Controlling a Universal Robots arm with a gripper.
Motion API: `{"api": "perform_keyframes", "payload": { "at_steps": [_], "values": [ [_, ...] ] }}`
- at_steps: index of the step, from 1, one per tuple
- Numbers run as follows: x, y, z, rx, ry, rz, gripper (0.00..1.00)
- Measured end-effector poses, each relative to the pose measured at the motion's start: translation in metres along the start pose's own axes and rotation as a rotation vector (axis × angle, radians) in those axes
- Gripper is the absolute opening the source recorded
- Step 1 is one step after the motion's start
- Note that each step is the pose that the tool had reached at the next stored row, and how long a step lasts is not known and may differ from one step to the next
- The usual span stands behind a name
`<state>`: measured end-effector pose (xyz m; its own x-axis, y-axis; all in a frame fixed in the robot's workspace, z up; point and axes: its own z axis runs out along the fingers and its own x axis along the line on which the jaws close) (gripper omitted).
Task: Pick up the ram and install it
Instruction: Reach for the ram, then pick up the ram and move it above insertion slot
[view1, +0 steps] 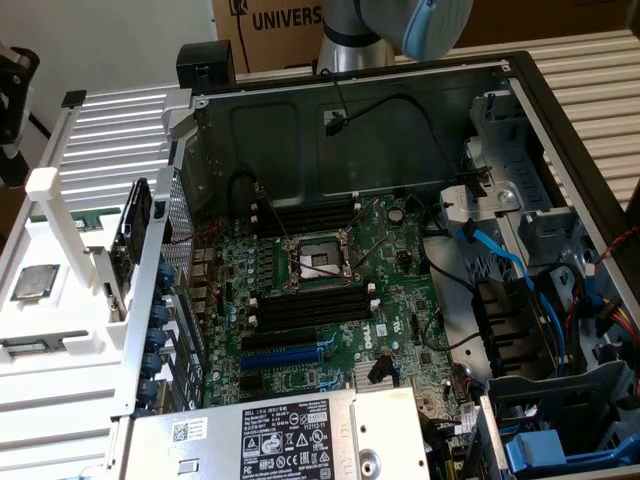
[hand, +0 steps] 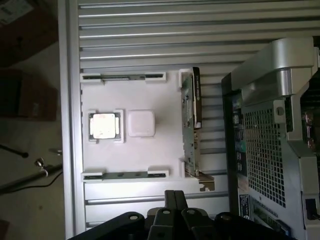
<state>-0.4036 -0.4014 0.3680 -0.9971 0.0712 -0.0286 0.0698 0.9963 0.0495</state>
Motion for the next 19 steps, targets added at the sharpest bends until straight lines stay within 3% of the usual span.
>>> {"api": "perform_keyframes", "payload": {
  "at_steps": [3, 4, 6, 7, 19],
  "values": [
    [0.003, -0.0006, 0.0054, 0.0000, 0.0013, 0.000, 0.10],
    [0.010, -0.0013, 0.0092, 0.0011, 0.0145, 0.001, 0.10],
    [0.016, -0.0017, 0.0094, 0.0017, 0.0233, 0.001, 0.10],
    [0.016, -0.0018, 0.0094, 0.0018, 0.0248, 0.001, 0.10],
    [0.016, -0.0018, 0.0094, 0.0019, 0.0249, 0.001, 0.10]
  ]
}}
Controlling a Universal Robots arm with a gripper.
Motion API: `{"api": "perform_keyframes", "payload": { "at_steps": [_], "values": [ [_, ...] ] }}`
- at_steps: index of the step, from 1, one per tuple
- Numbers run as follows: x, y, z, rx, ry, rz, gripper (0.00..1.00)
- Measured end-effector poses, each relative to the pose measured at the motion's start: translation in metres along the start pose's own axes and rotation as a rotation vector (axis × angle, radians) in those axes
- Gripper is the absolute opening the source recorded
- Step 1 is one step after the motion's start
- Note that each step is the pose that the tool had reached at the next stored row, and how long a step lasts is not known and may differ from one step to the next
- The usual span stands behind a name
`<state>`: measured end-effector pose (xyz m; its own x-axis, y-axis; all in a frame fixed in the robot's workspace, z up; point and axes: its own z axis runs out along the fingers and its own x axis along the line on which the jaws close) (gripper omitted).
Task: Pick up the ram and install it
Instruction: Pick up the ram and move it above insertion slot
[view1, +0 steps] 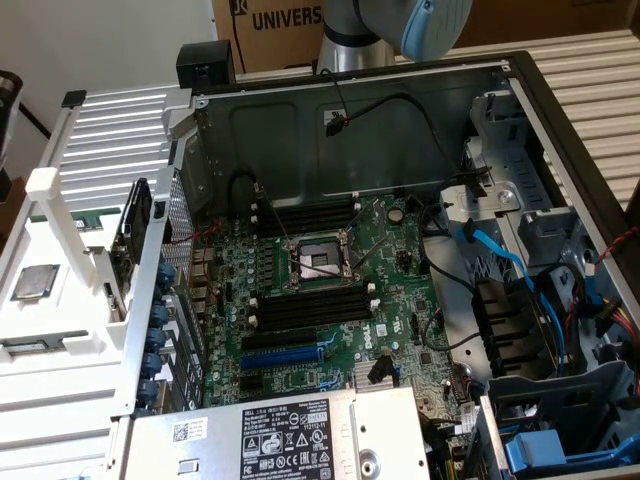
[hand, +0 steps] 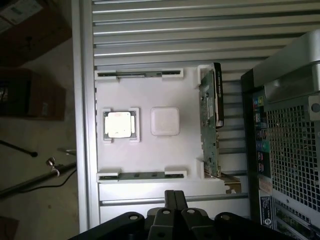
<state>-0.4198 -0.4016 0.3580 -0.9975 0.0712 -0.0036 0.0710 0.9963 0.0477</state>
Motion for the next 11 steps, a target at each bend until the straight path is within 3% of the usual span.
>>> {"api": "perform_keyframes", "payload": {
  "at_steps": [11],
  "values": [
    [0.0025, -0.0003, 0.0018, -0.0001, 0.0003, -0.003, 0.10]
  ]
}}
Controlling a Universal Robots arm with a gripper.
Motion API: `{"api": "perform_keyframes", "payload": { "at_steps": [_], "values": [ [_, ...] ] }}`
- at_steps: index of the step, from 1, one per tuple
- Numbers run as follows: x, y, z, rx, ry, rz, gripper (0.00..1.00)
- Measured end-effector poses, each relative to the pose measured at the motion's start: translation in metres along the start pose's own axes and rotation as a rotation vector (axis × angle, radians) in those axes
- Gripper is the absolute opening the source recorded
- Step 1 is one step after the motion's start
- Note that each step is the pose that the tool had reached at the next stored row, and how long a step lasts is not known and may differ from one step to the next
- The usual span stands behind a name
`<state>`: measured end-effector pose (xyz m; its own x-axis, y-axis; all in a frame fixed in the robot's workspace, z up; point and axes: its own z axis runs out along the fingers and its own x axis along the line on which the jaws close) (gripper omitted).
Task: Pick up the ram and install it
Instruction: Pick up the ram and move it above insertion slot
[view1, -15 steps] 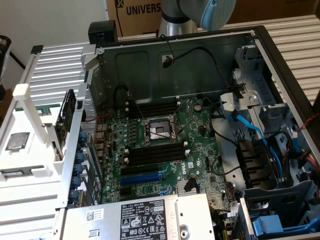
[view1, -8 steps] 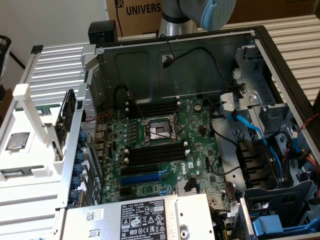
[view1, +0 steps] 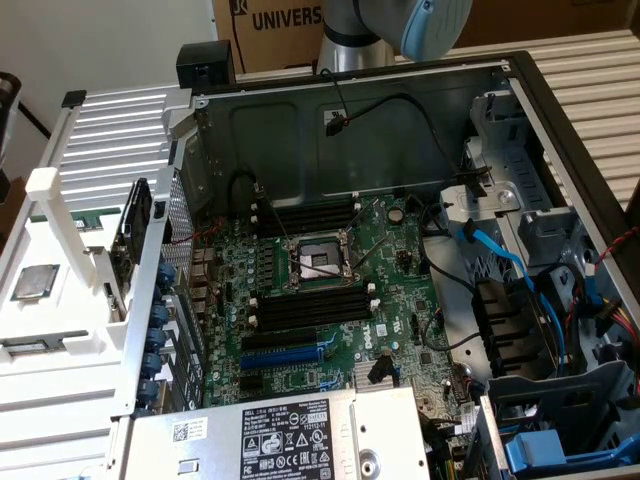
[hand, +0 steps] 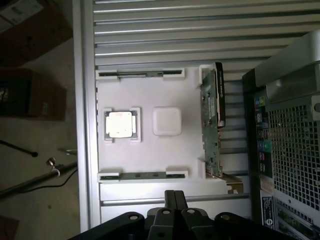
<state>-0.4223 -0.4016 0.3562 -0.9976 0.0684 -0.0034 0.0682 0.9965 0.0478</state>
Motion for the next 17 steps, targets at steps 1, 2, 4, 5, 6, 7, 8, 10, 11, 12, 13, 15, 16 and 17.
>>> {"api": "perform_keyframes", "payload": {
  "at_steps": [1, 2, 4, 5, 6, 7, 8, 10, 11, 12, 13, 15, 16, 17],
  "values": [
    [0.001, -0.0003, 0.0046, 0.0001, 0.0019, -0.015, 0.10],
    [0.001, -0.0004, 0.0065, 0.0001, 0.0030, -0.024, 0.10],
    [0.001, -0.0005, 0.0095, 0.0001, 0.0057, -0.042, 0.10],
    [0.001, -0.0006, 0.0108, 0.0002, 0.0072, -0.053, 0.10],
    [0.002, -0.0007, 0.0119, 0.0001, 0.0082, -0.069, 0.10],
    [0.002, -0.0007, 0.0131, -0.0001, 0.0090, -0.086, 0.10],
    [0.002, -0.0007, 0.0140, -0.0005, 0.0099, -0.104, 0.10],
    [0.002, -0.0008, 0.0159, -0.0010, 0.0116, -0.141, 0.10],
    [0.002, -0.0009, 0.0168, -0.0011, 0.0125, -0.159, 0.10],
    [0.002, -0.0009, 0.0179, -0.0013, 0.0134, -0.178, 0.10],
    [0.002, -0.0010, 0.0187, -0.0014, 0.0142, -0.195, 0.10],
    [0.002, -0.0011, 0.0214, -0.0016, 0.0170, -0.250, 0.10],
    [0.002, -0.0012, 0.0223, -0.0017, 0.0177, -0.267, 0.10],
    [0.002, -0.0012, 0.0233, -0.0018, 0.0187, -0.288, 0.10]
  ]
}}
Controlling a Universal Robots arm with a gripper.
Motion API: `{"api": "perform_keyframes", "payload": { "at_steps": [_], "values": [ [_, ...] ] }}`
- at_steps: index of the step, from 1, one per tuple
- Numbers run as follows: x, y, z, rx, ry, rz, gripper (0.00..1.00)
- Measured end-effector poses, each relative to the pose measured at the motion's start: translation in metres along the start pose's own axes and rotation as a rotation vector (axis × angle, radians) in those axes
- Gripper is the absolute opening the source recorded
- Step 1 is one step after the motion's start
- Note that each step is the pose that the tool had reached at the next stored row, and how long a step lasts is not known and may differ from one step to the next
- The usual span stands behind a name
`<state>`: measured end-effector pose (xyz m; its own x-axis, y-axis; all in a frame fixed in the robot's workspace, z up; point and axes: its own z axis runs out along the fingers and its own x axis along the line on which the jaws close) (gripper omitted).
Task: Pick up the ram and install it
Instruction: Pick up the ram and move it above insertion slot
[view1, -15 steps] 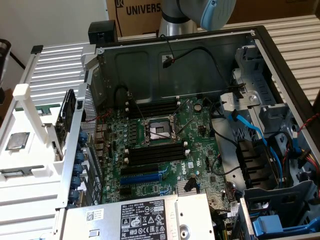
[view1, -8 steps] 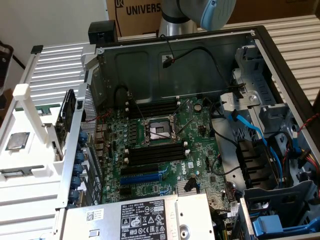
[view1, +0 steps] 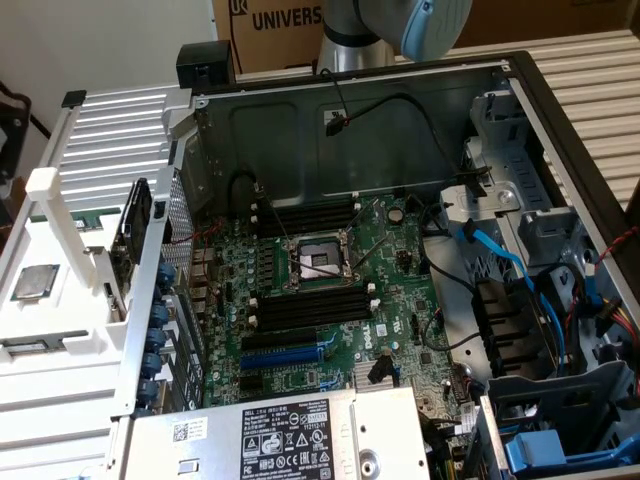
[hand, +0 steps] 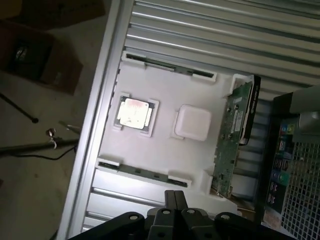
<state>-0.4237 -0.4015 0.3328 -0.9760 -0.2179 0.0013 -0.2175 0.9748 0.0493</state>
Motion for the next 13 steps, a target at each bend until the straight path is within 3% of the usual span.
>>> {"api": "perform_keyframes", "payload": {
  "at_steps": [10, 13],
  "values": [
    [0.0000, -0.0004, 0.0073, 0.0002, 0.0099, -0.200, 0.10],
    [0.0000, -0.0005, 0.0096, 0.0003, 0.0145, -0.293, 0.10]
  ]
}}
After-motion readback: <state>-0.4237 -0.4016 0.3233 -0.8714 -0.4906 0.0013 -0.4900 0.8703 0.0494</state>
